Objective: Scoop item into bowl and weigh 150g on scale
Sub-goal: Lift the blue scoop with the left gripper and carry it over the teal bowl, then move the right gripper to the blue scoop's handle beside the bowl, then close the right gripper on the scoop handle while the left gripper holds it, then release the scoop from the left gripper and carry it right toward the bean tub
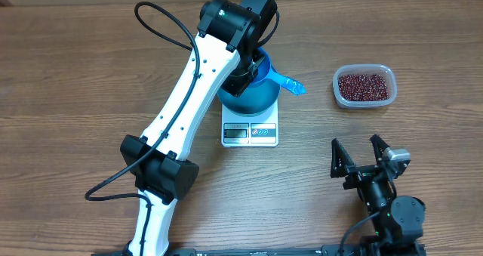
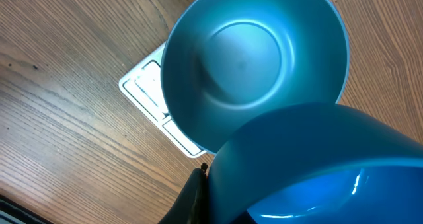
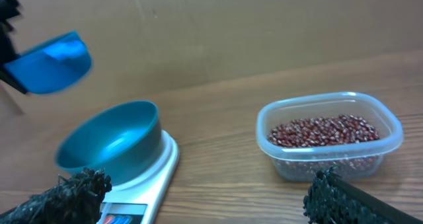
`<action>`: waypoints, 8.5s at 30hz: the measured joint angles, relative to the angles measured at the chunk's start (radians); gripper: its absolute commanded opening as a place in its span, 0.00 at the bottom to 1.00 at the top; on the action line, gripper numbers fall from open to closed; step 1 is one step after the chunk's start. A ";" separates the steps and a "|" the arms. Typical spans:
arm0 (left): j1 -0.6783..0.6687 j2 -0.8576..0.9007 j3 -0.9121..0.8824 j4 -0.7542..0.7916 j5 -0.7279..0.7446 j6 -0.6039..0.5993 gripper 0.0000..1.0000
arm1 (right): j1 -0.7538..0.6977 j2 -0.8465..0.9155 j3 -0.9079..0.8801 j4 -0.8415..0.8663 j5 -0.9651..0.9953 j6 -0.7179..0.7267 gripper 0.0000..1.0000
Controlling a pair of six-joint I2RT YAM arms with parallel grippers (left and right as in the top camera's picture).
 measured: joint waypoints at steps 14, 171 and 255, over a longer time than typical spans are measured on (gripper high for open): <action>0.000 0.000 0.002 0.010 -0.003 0.050 0.04 | 0.000 0.333 0.629 -0.446 -0.105 0.052 1.00; -0.103 0.000 0.002 0.098 0.267 -0.134 0.04 | 0.000 1.110 0.814 -0.058 -0.515 0.661 0.24; 0.232 -0.192 0.333 -0.003 0.229 1.081 1.00 | -0.073 1.112 0.906 -0.249 -0.376 0.594 0.04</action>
